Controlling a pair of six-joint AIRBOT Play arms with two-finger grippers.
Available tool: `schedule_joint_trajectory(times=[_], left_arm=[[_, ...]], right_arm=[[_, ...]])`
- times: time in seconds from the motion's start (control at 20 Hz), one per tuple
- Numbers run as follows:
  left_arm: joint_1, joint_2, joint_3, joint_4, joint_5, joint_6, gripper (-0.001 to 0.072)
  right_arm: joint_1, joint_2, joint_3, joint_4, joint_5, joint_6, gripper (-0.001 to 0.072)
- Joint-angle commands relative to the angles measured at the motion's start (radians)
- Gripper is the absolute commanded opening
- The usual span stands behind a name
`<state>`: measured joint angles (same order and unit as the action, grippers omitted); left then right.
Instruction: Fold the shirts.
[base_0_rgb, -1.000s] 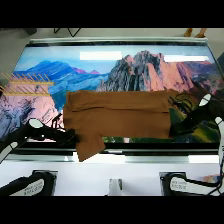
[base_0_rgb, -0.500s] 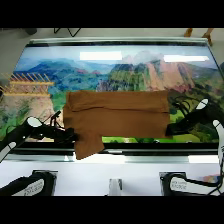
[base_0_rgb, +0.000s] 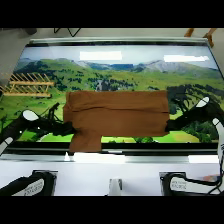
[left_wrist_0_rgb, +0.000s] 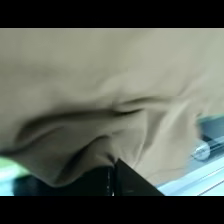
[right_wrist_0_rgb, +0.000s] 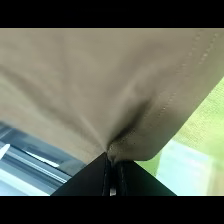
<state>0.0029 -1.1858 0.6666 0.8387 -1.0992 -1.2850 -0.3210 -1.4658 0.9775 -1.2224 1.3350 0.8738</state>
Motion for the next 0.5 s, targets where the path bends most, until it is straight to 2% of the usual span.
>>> schedule_joint_trajectory(times=[0.0,0.15,0.25,0.35,0.45], left_arm=[[0.033,-0.001,0.187,0.051,-0.058,0.013,0.0036],[0.04,-0.051,0.375,0.059,-0.008,-0.047,0.0036],[0.026,-0.148,0.496,0.06,-0.002,-0.063,0.0036],[0.014,-0.266,0.608,0.059,-0.002,-0.087,0.0037],[0.016,-0.378,0.714,0.059,-0.006,-0.125,0.0037]], right_arm=[[0.0,0.039,0.098,0.017,0.012,-0.029,0.0023],[0.009,0.041,0.213,0.013,-0.144,0.028,0.0023],[0.041,0.013,0.273,-0.01,-0.269,0.068,0.0023],[0.108,-0.056,0.346,-0.045,-0.33,0.069,0.0023],[0.16,-0.144,0.436,-0.117,-0.366,0.124,0.0024]])
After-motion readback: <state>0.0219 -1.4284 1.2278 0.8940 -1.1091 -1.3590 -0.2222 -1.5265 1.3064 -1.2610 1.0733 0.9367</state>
